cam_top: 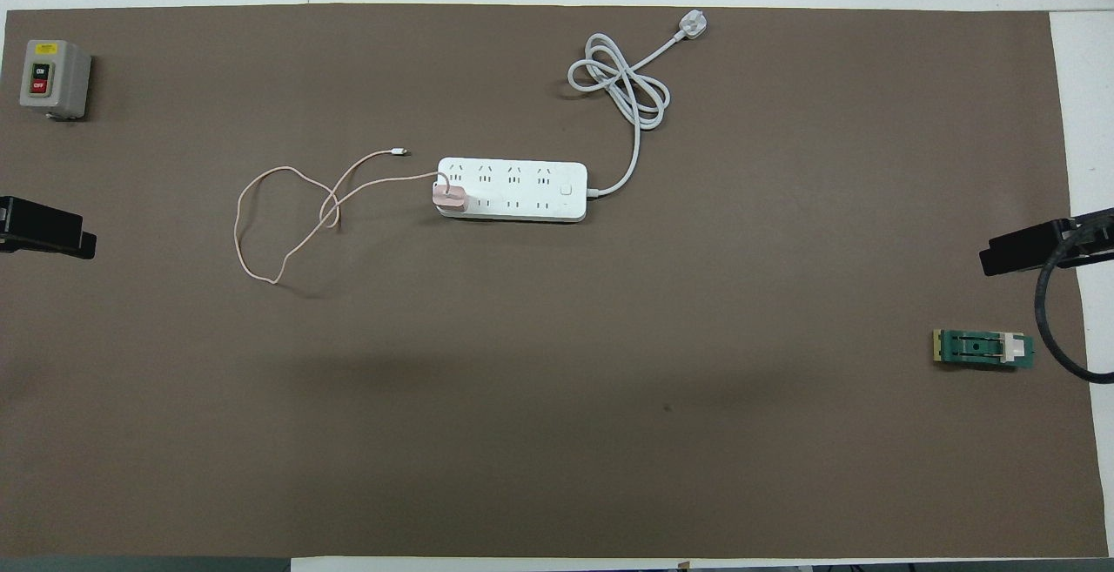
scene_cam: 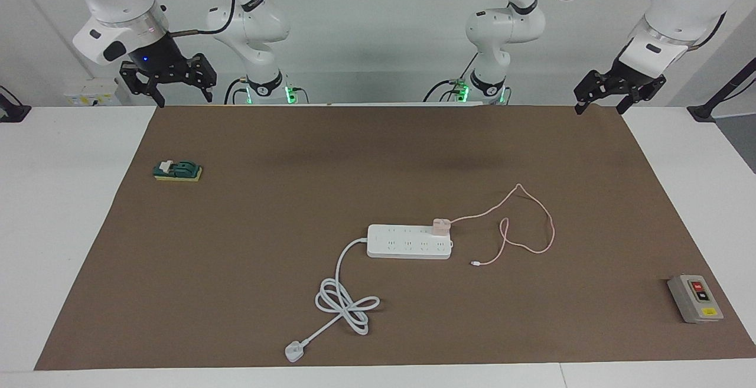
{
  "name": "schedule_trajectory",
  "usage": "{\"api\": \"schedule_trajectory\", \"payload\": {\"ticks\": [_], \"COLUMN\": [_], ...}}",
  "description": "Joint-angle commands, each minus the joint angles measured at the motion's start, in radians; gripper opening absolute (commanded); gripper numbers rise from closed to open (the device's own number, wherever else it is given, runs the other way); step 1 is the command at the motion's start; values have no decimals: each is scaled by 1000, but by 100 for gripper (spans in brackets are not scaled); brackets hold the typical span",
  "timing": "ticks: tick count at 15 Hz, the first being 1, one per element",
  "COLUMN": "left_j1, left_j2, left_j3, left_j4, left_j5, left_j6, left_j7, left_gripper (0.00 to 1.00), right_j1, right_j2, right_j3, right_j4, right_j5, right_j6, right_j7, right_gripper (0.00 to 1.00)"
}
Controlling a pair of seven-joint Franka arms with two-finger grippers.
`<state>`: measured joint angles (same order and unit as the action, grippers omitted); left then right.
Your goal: Unplug charger and place it aside
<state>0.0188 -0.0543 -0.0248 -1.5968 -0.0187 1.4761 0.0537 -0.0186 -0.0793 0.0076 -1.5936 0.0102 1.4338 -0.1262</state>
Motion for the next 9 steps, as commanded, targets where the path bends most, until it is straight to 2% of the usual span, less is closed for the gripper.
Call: {"api": "schedule_trajectory", "payload": {"ticks": [1,9], "left_j1": [3,3], "left_j2": [-25,-27], "left_j3": [2,2], "left_j4": [-26,-26], "left_j5": [3,3], "left_j6": [-5,-5], "left_j7": [5,5], "left_gripper": [100,100], "right_j1": [-11,-15], "right_j2": [-25,-25], "right_j3": [8,6], "right_j4": [-25,-25], "right_j5": [-6,-6], "right_j6": [2,4], "right_j7": [-12,-23], "right_gripper": [100,100]}}
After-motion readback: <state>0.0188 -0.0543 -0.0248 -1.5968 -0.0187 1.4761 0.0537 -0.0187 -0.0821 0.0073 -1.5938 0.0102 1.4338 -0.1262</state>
